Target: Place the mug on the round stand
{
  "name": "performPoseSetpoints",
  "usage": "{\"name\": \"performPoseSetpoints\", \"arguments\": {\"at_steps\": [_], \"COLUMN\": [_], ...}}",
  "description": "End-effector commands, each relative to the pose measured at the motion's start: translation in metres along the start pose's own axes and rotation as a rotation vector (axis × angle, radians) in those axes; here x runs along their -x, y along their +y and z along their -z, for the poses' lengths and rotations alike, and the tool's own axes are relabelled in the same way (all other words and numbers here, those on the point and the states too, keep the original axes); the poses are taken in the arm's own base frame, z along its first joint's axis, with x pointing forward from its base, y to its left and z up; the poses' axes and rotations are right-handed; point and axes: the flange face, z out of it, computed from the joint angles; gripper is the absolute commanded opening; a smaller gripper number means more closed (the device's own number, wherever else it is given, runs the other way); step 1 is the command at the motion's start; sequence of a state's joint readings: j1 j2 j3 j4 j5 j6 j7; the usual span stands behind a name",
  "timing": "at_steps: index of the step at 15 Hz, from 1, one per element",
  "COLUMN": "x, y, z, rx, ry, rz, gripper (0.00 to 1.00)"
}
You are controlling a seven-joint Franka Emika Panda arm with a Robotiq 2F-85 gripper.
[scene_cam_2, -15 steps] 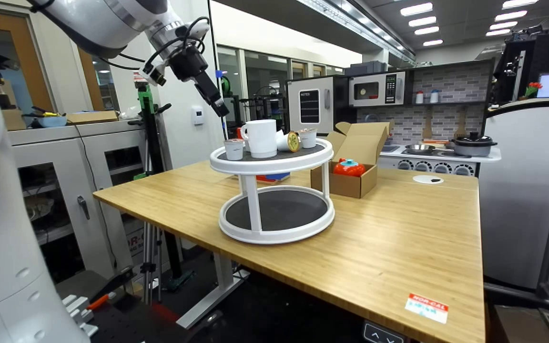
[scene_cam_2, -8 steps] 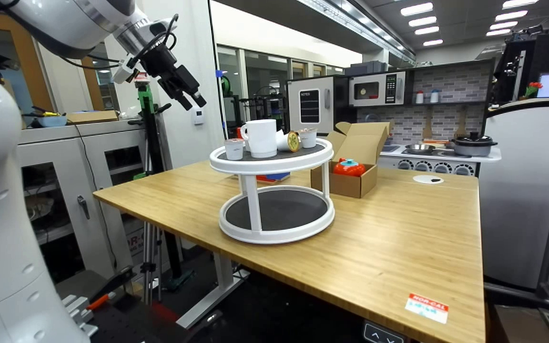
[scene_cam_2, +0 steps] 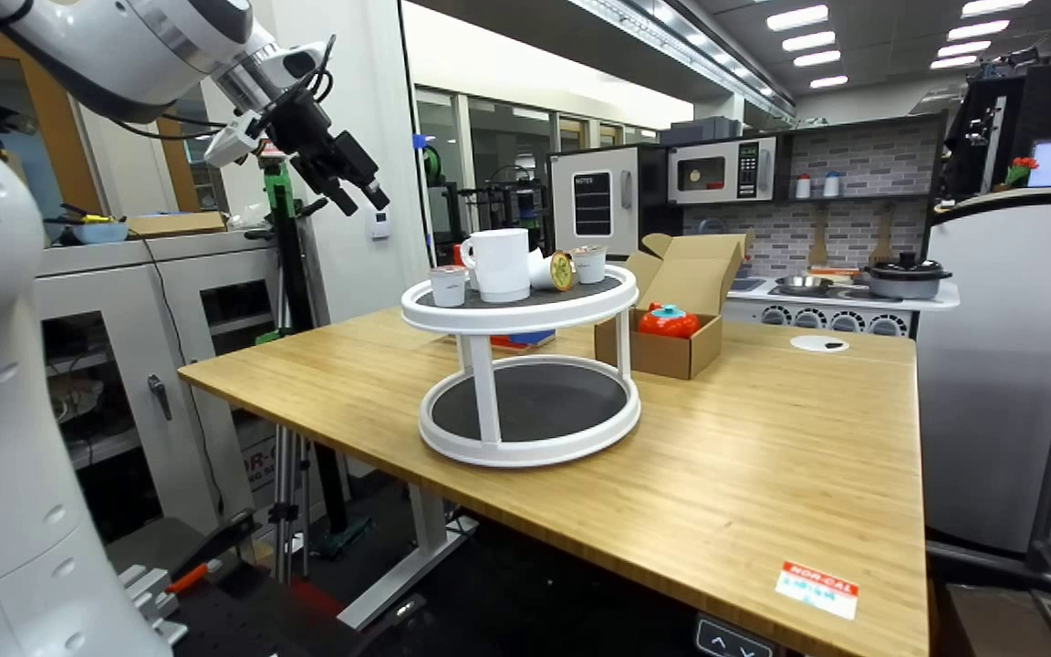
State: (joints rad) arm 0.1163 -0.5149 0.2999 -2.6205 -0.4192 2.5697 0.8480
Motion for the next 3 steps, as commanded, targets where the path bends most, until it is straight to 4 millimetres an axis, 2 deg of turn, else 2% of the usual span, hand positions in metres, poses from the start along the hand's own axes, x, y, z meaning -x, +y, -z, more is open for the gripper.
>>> {"name": "performPoseSetpoints", "arguments": {"at_steps": [1,3], "x": [-0.0003,-0.0003], "y": [0.0000,0.0000], "z": [0.0002,0.0003], "rx": [0.000,-0.001], "ry": [-0.001,0.000], "rz": [0.000,0.001], "gripper": [1.00,1.00]}}
